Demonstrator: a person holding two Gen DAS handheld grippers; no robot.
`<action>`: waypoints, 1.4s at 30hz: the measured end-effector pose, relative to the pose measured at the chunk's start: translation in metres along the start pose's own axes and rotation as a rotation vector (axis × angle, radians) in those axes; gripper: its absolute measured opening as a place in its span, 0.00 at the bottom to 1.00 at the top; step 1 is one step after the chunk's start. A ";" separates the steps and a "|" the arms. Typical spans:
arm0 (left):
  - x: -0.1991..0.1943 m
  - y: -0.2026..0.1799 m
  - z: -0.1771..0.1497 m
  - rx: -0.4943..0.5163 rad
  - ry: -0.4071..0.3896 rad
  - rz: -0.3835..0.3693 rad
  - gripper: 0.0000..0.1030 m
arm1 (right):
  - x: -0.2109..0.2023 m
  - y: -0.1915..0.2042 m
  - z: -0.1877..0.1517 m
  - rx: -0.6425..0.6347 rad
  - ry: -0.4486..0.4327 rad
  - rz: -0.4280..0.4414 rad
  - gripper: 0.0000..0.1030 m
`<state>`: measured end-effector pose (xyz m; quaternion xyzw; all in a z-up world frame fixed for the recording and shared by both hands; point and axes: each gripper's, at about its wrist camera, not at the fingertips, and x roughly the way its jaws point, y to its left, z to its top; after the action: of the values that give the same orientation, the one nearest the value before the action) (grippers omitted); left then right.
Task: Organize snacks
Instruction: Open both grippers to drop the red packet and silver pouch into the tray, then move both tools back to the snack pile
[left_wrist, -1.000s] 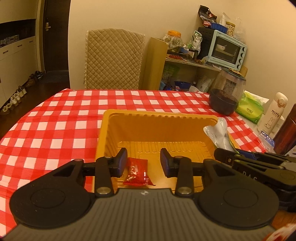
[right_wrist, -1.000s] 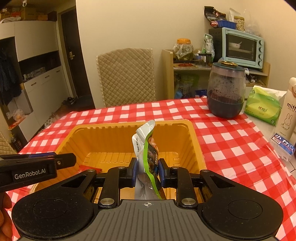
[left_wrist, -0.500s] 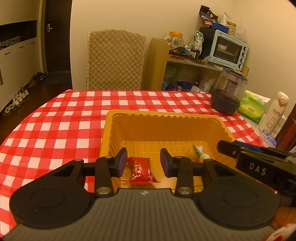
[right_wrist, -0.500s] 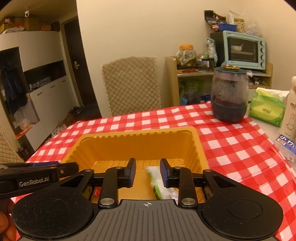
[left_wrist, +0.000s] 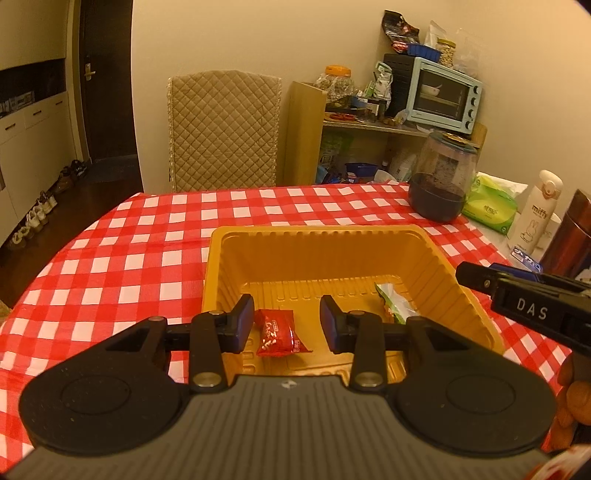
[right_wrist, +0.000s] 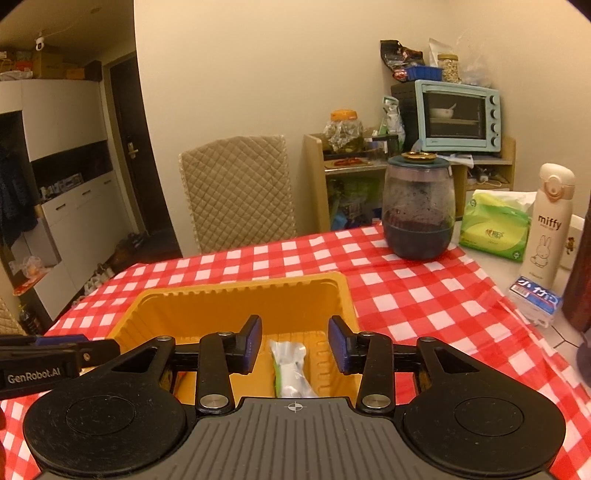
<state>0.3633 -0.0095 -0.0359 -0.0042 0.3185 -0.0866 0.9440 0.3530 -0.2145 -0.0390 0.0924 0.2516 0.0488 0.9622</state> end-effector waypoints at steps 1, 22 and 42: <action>-0.003 -0.002 -0.001 0.005 0.002 0.001 0.34 | -0.003 0.000 -0.001 -0.004 0.002 -0.003 0.41; -0.103 -0.017 -0.068 -0.002 0.011 0.001 0.37 | -0.126 -0.023 -0.040 0.062 -0.002 -0.010 0.67; -0.170 -0.010 -0.167 -0.004 0.078 0.034 0.40 | -0.197 -0.019 -0.140 0.005 0.122 0.016 0.68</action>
<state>0.1281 0.0172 -0.0666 0.0025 0.3554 -0.0698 0.9321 0.1137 -0.2395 -0.0692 0.0936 0.3093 0.0614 0.9443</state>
